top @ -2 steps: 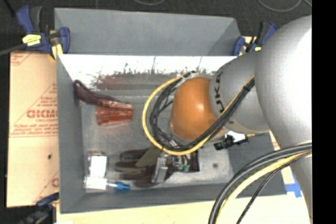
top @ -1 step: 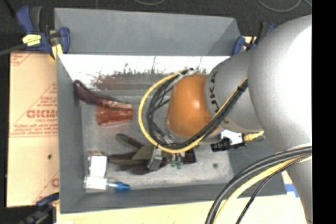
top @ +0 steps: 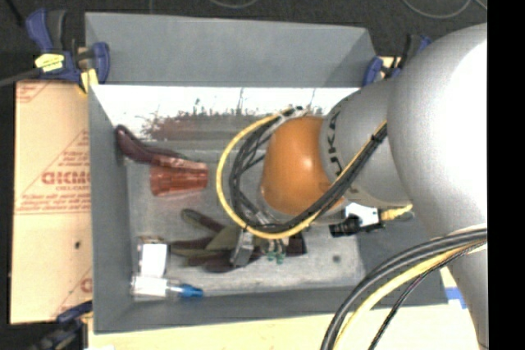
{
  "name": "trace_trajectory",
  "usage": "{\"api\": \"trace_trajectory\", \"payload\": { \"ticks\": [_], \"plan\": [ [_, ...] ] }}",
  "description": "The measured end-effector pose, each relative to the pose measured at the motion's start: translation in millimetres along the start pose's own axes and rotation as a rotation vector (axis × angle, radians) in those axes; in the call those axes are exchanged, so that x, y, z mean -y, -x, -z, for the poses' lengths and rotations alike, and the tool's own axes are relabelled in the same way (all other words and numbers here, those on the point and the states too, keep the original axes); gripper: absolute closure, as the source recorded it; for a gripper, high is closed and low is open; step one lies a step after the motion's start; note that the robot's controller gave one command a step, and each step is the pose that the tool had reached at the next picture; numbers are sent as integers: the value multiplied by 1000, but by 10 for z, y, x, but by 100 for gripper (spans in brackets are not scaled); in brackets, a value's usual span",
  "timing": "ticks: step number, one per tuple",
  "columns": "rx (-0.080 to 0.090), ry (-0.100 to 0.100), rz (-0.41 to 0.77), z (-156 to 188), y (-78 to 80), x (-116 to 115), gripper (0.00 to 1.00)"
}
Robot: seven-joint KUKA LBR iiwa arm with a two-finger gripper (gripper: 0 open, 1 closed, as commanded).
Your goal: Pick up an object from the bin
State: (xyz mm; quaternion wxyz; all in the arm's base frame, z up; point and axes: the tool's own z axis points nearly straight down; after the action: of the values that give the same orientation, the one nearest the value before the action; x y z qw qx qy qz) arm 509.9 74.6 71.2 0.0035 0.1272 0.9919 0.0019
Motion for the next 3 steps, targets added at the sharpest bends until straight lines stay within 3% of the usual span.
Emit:
{"api": "trace_trajectory", "payload": {
  "ticks": [2, 3],
  "plan": [
    [-11, -4, 0, 255, -29, 14, 100],
    [-3, -1, 0, 467, -7, 6, 100]
  ]
}}
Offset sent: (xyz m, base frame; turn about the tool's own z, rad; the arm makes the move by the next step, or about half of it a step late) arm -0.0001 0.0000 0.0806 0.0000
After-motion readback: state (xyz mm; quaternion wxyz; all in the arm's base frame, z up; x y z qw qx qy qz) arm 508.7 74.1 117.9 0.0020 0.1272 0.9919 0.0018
